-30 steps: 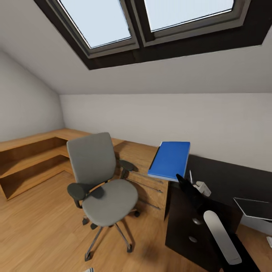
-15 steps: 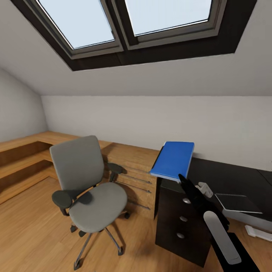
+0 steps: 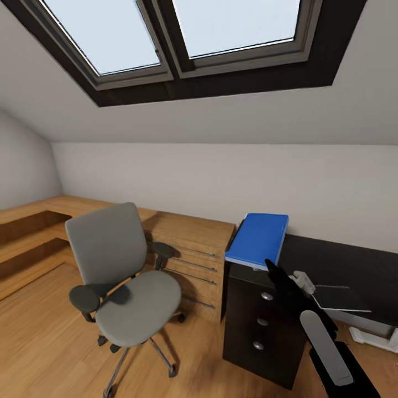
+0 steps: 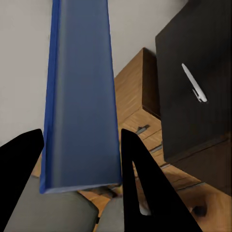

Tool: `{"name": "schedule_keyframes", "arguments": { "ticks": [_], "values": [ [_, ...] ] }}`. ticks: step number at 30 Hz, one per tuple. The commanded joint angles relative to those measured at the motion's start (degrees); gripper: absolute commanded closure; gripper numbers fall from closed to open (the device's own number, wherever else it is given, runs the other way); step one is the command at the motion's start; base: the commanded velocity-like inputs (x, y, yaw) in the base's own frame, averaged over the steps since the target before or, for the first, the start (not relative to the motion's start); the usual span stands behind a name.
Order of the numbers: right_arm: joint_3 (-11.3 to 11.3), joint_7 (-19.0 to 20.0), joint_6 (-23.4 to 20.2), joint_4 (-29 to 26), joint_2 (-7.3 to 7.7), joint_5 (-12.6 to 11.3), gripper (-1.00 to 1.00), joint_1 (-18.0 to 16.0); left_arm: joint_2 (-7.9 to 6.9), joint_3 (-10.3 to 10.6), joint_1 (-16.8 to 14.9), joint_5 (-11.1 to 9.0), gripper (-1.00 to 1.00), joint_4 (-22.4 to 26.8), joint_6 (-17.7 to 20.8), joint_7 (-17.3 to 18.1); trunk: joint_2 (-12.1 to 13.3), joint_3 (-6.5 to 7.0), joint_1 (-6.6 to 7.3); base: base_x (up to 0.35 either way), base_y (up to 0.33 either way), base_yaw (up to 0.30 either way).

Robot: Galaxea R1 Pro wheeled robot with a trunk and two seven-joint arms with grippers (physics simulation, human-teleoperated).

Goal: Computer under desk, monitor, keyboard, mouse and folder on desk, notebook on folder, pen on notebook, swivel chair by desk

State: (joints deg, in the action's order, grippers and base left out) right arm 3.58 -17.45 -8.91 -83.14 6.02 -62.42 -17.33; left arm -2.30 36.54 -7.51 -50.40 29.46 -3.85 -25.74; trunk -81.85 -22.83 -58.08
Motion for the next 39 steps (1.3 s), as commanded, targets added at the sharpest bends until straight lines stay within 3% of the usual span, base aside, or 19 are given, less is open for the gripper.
{"name": "schedule_keyframes", "arguments": {
  "ticks": [1, 5, 7, 12, 13, 14, 19, 24, 28, 39],
  "values": [
    [-0.4, -0.4, -0.1, 0.0, 0.04, -0.3, 1.00, -0.1, -0.04, 0.5, 0.0, -0.6, -1.00, 0.1, -0.4, -0.4, 0.4, 0.12, 0.23, 0.000, 0.000, -0.258],
    [-2.8, -0.4, -0.1, 2.0, 0.04, -0.4, 1.00, -0.1, 0.03, 0.5, 0.0, -0.5, -1.00, 0.1, -0.5, -0.4, 2.0, 0.83, 1.11, 0.000, 0.000, -0.264],
    [-5.4, -0.3, -0.1, 4.6, -0.02, -0.5, 1.00, -0.1, 0.04, 0.5, 0.0, -0.5, -1.00, 0.1, -0.6, -0.4, 2.0, 0.83, 1.11, 0.000, 0.000, -0.267],
    [-8.7, -0.1, 0.3, 6.8, -0.04, -0.5, 1.00, -0.1, 0.10, 0.5, 0.0, -0.4, -1.00, 0.1, -0.7, -0.4, 2.0, 0.83, 1.11, 0.000, 0.000, -0.269],
    [-9.5, -0.1, 0.7, 7.3, -0.05, -0.5, 1.00, -0.1, 0.10, 0.5, 0.0, -0.4, -1.00, 0.1, -0.7, -0.4, 2.0, 0.83, 1.11, 0.000, 0.000, -0.272],
    [-11.8, -0.1, 4.5, 12.1, 0.04, -0.6, 1.00, -0.3, 0.10, 0.5, 0.0, -0.4, -1.00, 0.0, -0.7, -0.4, 2.0, 0.81, 1.11, 0.000, 0.000, -0.280],
    [-12.6, -0.1, 7.2, 13.2, 0.12, -0.6, 1.00, -0.4, 0.10, 0.5, 0.0, -0.4, -1.00, 0.0, -0.7, -0.4, 2.0, 0.69, 1.11, 0.000, 0.000, -0.281],
    [-15.2, -0.1, 7.7, 13.4, 0.13, -0.6, 1.00, -0.4, 0.10, 0.7, 0.0, -0.4, -1.00, 0.0, -1.9, -0.4, 2.0, 0.55, 1.11, 0.000, 0.000, -0.281],
    [-15.4, -0.1, 7.8, 13.4, 0.21, -0.6, 1.00, -0.4, 0.11, 0.9, 0.0, -0.4, -1.00, 0.0, -4.3, -0.3, 2.0, 0.46, 1.11, 0.000, 0.000, -0.282],
    [-15.4, 0.0, 7.8, 13.4, 0.37, -0.6, 1.00, -0.4, 0.18, 1.1, 0.0, -0.3, -1.00, 0.0, -4.4, -0.3, 2.0, 0.43, 1.11, 0.000, 0.000, -0.293]
  ]
}}
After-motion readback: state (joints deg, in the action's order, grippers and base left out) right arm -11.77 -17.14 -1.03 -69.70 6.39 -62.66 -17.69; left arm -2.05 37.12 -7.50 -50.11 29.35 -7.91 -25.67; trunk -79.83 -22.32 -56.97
